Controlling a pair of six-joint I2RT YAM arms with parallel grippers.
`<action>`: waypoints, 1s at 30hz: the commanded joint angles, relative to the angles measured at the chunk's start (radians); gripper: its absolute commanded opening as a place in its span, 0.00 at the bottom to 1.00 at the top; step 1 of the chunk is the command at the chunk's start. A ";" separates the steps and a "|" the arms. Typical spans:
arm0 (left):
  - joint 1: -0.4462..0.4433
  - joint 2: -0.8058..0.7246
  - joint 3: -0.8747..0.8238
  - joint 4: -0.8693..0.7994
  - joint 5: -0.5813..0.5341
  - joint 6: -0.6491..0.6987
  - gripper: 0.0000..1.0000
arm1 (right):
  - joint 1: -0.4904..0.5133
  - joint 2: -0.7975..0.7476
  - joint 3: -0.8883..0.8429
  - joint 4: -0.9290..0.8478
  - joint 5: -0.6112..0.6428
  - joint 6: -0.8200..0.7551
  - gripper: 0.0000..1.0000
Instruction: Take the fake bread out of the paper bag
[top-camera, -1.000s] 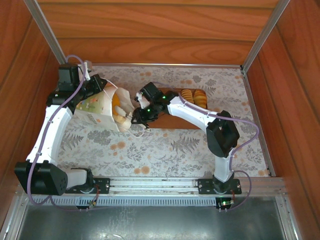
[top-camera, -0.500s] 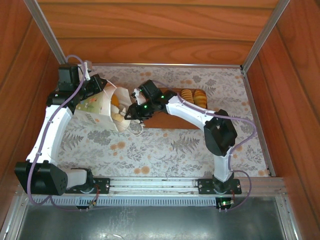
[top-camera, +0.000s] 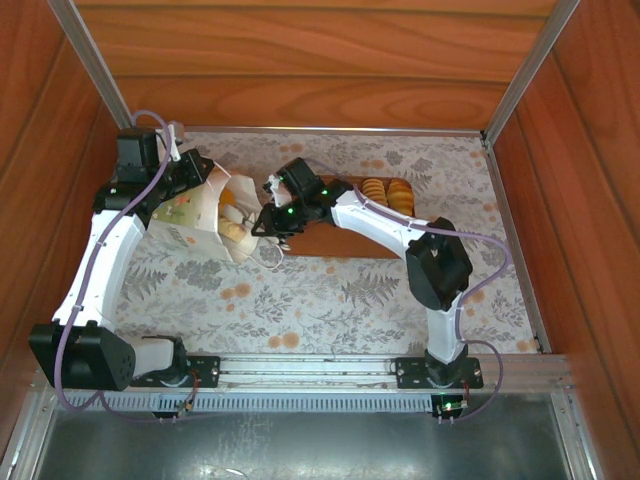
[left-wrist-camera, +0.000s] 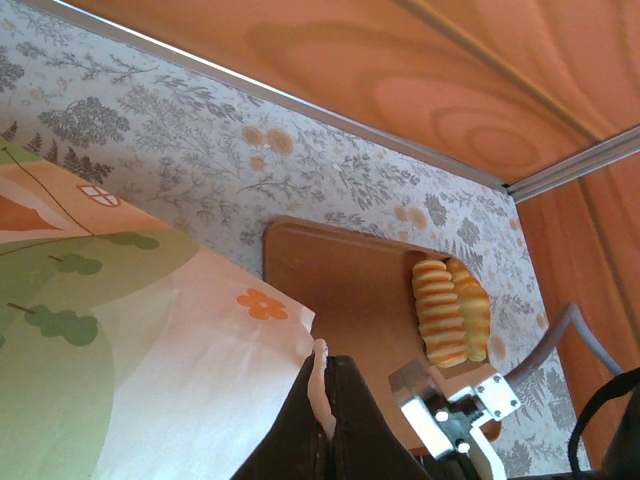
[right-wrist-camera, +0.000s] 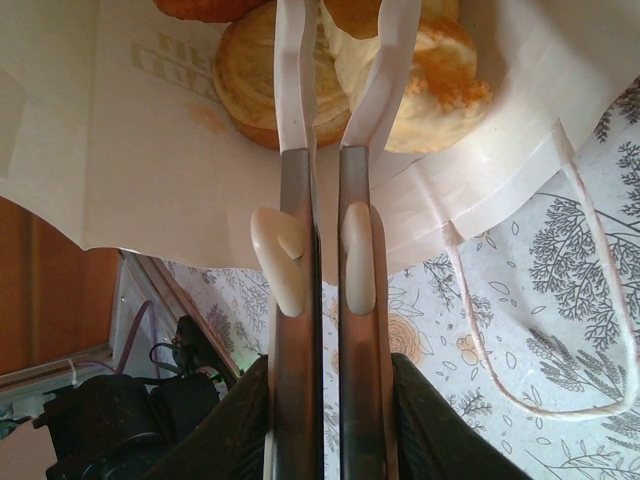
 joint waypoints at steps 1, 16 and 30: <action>-0.002 -0.025 -0.013 0.015 -0.015 -0.001 0.00 | -0.008 -0.101 -0.006 0.013 0.022 -0.065 0.24; -0.001 -0.022 0.000 0.019 -0.038 -0.007 0.00 | -0.008 -0.414 -0.238 -0.103 0.087 -0.267 0.20; -0.001 -0.022 0.000 0.051 -0.070 -0.028 0.00 | -0.016 -0.689 -0.404 -0.381 0.492 -0.391 0.18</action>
